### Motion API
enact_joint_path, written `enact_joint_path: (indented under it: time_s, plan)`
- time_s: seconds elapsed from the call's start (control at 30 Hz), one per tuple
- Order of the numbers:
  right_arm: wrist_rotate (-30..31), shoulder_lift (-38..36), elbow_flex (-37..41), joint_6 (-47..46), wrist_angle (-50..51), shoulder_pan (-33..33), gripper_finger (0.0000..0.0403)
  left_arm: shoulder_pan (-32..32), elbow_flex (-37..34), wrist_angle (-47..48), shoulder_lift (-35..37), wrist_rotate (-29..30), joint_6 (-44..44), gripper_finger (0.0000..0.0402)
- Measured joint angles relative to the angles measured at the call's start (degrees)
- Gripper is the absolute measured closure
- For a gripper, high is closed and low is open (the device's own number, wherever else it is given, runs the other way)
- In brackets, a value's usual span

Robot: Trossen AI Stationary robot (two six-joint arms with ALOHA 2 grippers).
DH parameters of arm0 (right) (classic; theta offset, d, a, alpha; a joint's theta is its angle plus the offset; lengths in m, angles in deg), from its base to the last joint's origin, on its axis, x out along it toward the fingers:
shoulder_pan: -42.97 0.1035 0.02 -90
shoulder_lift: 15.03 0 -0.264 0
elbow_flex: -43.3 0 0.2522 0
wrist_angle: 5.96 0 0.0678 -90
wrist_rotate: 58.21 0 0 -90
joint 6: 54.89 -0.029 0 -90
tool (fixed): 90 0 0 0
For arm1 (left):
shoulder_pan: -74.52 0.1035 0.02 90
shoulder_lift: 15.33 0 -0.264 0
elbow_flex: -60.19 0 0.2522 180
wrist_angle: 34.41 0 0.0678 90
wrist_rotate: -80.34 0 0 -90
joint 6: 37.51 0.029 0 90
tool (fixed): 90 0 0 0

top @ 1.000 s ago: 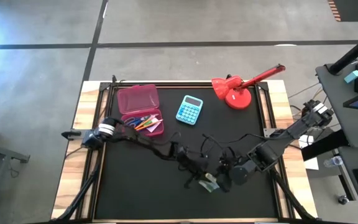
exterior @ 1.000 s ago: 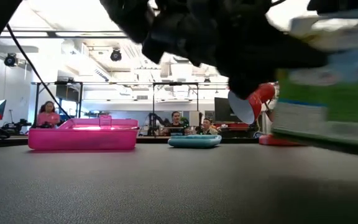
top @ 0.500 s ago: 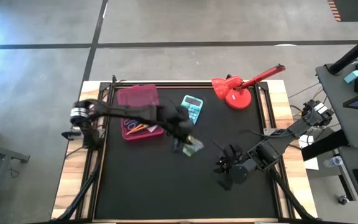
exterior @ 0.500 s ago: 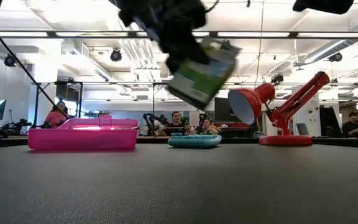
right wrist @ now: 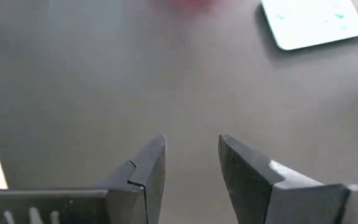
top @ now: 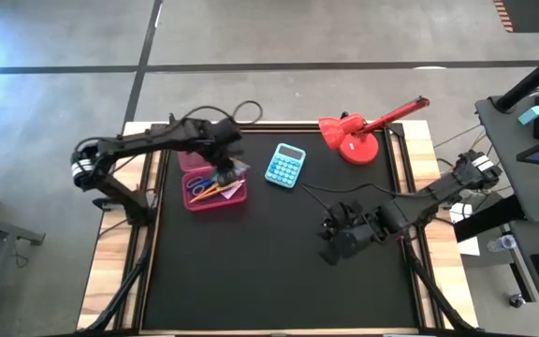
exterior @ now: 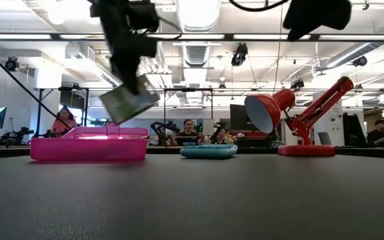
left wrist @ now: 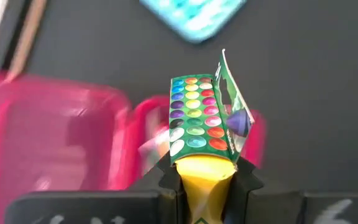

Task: Pack school essentials
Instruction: Put the yellow crayon box into the pink supply box

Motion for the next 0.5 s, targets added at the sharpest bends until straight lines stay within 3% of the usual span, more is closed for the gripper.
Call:
enact_joint_path:
  time_s: [0.23,0.37,0.5]
  plan:
    - [0.1,0.0,0.1,5.3,0.0,-5.2,0.0271,3.4,-7.8,1.0,2.9,7.7,-0.7,0.0359]
    - [0.1,0.0,0.1,7.2,0.1,-8.2,0.0271,3.4,-11.1,1.1,2.9,17.6,-0.1,0.0359]
    - [0.1,0.0,0.1,7.4,0.1,-10.7,0.0274,3.3,-13.2,1.8,2.9,19.3,0.2,0.0359]
